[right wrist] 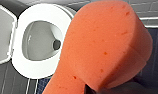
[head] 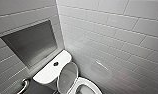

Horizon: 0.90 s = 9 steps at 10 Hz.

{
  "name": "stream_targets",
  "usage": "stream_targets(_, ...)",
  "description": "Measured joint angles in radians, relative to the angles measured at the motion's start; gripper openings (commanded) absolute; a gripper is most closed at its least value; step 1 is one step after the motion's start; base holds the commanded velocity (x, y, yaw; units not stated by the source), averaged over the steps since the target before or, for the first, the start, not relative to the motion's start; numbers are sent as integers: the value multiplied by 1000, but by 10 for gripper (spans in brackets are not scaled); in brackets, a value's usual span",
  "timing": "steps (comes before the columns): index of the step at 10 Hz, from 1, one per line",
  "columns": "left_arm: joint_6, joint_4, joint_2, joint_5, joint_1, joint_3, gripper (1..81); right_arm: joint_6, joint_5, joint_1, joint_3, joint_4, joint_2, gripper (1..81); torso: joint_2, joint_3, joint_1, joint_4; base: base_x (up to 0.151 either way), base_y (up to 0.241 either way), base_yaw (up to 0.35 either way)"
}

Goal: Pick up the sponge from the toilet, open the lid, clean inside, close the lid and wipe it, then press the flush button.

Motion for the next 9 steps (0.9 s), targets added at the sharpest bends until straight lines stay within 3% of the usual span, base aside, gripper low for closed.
stream_targets(3, 0, 0, 0, 0, 0, 0, 811, 0, -3, 53, 66, -1, -41, 10, -91, -21, 59, 0, 0, 0, 0)
stream_targets(6, 0, 0, 3, -2, -2, 0, 811, 0, -42, 118, 145, -3, -95, 10, -119, -24, 76, 5, 0, 0, 0)
stream_targets(7, 0, 0, 3, -5, -4, 1, 811, 0, -58, 131, 149, -3, -109, 10, -121, -33, 77, 23, 0, 0, 0)
stream_targets(9, 0, 0, 4, -4, -2, 2, 811, 0, -66, 156, 158, -3, -106, 10, -121, -68, 78, 82, 0, 0, 0)
